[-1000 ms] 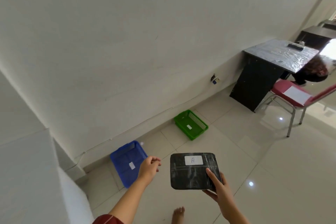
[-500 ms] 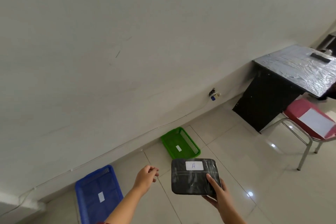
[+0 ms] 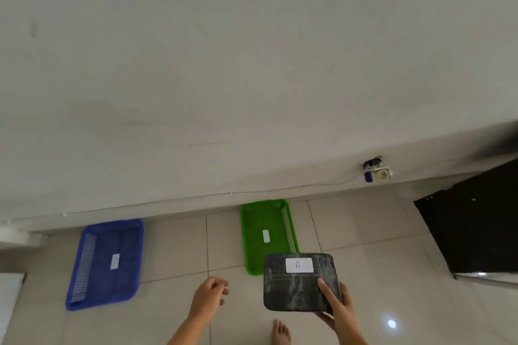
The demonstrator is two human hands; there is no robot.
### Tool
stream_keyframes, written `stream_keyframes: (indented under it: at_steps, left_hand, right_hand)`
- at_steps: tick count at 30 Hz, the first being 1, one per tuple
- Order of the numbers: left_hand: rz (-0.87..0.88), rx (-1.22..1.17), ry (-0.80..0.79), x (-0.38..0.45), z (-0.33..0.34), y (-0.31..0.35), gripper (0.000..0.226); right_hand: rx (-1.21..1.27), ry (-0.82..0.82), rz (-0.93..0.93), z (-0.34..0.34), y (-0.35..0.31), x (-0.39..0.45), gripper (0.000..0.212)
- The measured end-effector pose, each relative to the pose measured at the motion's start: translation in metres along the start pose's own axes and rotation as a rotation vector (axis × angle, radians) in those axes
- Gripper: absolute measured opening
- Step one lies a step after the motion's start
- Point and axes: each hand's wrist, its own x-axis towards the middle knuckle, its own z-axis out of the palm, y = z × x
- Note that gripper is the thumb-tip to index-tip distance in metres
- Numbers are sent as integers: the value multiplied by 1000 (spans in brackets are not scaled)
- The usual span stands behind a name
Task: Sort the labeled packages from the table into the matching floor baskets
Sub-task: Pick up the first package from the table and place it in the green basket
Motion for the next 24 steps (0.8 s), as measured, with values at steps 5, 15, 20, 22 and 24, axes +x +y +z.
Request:
stream_keyframes:
  at_steps: [5, 15, 20, 22, 24]
  left_hand:
    - [-76, -17, 12, 39, 62, 9, 16]
    - [-89, 174, 95, 225, 144, -45, 29]
    - [-91, 229, 82, 322, 183, -84, 55]
    - [-78, 266, 88, 358, 196, -97, 62]
    - [-57, 319, 96, 393, 209, -111, 73]
  right_hand:
    - [-31, 29, 11, -29, -10, 91, 38]
    - [-133, 23, -17, -13, 81, 285, 48]
    - [-377, 140, -189, 35, 124, 372, 52]
    - [-427, 131, -242, 59, 136, 411, 57]
    - [-458, 89, -307, 86, 143, 447, 59]
